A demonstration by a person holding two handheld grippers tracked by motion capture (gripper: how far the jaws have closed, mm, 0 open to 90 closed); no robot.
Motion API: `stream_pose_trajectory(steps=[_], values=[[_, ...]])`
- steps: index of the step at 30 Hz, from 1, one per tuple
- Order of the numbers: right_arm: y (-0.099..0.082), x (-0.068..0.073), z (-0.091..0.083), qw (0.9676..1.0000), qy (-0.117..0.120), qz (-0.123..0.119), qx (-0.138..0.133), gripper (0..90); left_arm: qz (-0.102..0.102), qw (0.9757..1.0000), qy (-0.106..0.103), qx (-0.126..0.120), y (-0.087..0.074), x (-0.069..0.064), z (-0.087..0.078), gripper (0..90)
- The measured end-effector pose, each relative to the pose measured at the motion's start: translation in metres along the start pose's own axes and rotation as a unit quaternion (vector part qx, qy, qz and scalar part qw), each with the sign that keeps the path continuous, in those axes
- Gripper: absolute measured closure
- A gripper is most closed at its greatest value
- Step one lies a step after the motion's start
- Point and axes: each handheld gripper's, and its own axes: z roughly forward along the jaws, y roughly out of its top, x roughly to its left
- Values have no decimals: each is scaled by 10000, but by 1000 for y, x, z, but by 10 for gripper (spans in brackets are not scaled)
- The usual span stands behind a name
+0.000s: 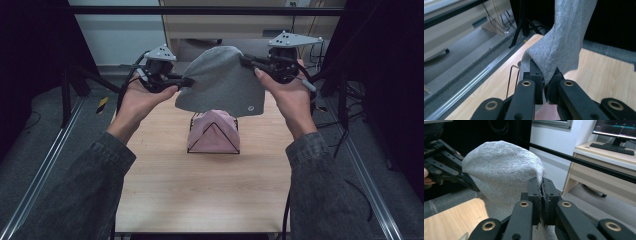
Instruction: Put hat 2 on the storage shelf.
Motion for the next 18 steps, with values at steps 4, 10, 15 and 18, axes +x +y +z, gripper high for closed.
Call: stream_pose_trajectory(steps=[4, 10, 15, 18], values=[[-2, -7, 4, 9999, -50, 74, -53, 869, 31, 9998, 174, -59, 4, 3, 5, 864], [-9, -19, 15, 9999, -78, 130, -33, 869, 3, 9995, 314, -45, 4, 14, 17, 864], [-17, -24, 30, 9998, -110, 95, 138, 868, -110, 9994, 316, 34, -7, 23, 30, 864], [-20, -28, 38, 9997, -135, 102, 201, 868, -123, 9993, 337, 63, -11, 25, 35, 864]])
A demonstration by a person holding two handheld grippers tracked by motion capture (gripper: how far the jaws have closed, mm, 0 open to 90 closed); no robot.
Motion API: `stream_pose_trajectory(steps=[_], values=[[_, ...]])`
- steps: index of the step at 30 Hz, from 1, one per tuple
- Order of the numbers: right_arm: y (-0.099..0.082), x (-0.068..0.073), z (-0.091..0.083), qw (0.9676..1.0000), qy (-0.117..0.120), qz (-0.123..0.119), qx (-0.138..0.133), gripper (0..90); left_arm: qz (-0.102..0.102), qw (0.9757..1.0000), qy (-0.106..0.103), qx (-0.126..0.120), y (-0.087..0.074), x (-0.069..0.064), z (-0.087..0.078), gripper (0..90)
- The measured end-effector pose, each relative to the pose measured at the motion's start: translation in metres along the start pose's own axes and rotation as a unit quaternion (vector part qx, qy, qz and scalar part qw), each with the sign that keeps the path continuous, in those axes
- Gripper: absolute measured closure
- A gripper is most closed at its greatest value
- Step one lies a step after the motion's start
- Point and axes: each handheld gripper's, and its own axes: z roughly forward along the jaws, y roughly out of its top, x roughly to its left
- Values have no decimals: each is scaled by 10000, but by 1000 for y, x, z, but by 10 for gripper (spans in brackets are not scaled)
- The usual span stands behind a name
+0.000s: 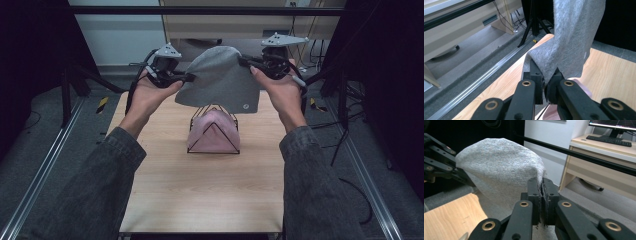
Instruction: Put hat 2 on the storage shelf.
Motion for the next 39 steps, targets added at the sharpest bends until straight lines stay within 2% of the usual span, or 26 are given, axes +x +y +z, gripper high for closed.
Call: stream_pose_trajectory(steps=[6, 14, 26, 39], values=[[-10, -5, 18, 9999, -67, 2, 135, 868, -162, 9999, 17, 33, -11, 4, 10, 864], [-24, -9, 32, 9996, -133, -26, 266, 868, -184, 9997, 23, 141, -19, 3, 22, 863], [-44, -12, 32, 9992, -132, 95, 356, 868, -141, 9995, 53, 278, -31, 0, 34, 863], [-67, -5, 39, 9986, -83, 194, 483, 868, -287, 9989, 30, 368, -53, 0, 43, 863]])
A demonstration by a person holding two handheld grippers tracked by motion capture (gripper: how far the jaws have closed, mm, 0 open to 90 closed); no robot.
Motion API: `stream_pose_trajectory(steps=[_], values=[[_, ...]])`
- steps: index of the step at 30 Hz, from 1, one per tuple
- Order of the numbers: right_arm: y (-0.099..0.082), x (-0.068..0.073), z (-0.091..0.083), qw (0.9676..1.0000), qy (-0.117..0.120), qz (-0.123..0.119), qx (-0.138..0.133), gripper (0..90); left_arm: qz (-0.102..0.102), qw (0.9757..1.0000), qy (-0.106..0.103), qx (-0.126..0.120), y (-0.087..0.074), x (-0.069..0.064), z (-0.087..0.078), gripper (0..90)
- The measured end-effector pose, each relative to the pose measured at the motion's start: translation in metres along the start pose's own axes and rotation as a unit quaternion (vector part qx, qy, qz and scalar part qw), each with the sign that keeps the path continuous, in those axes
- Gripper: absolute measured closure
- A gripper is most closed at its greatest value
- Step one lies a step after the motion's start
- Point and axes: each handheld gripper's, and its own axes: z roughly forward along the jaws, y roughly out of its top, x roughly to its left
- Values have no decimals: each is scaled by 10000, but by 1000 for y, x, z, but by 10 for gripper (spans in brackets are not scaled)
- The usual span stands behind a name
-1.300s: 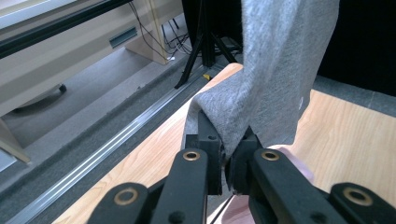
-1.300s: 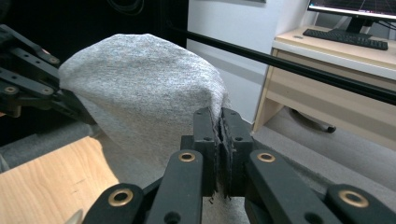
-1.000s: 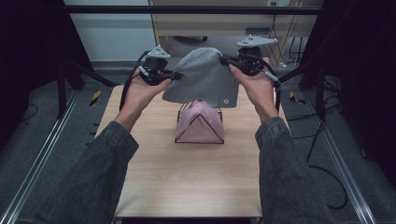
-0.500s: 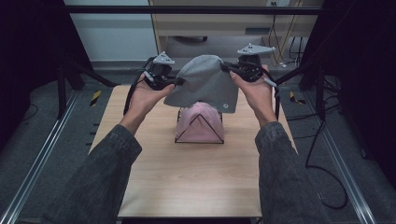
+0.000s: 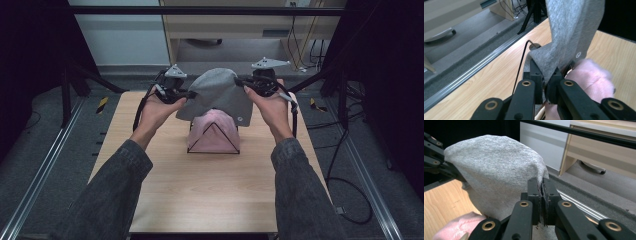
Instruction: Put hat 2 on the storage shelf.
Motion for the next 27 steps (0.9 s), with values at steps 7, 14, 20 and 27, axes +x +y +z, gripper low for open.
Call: stream_pose_trajectory(steps=[7, 14, 20, 27], values=[[-13, 6, 3, 9999, 43, -9, 135, 868, -38, 9999, -52, 125, -16, 0, 8, 863], [-26, 10, 3, 9997, 74, -3, 250, 868, -77, 9998, -82, 166, -26, -2, 12, 863], [-34, 13, 1, 9995, 108, 9, 300, 868, -79, 9997, -99, 192, -33, -5, 16, 863], [-41, 13, 1, 9993, 138, 41, 354, 868, -88, 9997, -122, 206, -37, -7, 19, 864]])
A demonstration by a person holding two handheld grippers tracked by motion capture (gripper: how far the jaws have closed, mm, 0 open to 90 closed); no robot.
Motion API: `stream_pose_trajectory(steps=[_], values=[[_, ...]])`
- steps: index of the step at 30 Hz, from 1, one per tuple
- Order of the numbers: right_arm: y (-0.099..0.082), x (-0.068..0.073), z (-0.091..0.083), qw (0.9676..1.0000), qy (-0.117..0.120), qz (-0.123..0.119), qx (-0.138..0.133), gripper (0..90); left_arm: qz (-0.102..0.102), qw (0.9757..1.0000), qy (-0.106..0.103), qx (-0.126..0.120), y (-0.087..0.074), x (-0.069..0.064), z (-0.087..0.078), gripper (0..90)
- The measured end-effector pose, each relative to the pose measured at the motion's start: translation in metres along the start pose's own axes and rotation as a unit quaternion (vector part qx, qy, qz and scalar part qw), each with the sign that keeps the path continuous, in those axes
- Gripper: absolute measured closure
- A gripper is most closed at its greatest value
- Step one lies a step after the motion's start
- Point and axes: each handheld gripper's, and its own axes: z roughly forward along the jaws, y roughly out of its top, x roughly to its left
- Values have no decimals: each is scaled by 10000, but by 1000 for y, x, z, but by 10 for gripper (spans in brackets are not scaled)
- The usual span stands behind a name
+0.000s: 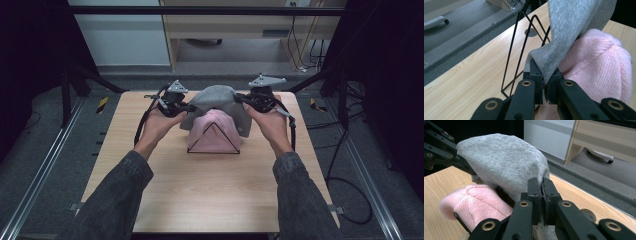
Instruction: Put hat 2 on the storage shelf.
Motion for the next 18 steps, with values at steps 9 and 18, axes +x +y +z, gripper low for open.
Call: stream_pose_trajectory(steps=[9, 18], values=[[-7, 3, 4, 9999, 61, 13, 83, 868, -59, 10000, 15, 28, -8, 1, 2, 865], [-15, 5, 10, 9998, 123, 50, 157, 868, -118, 9999, 24, 81, -15, 4, 5, 865]])
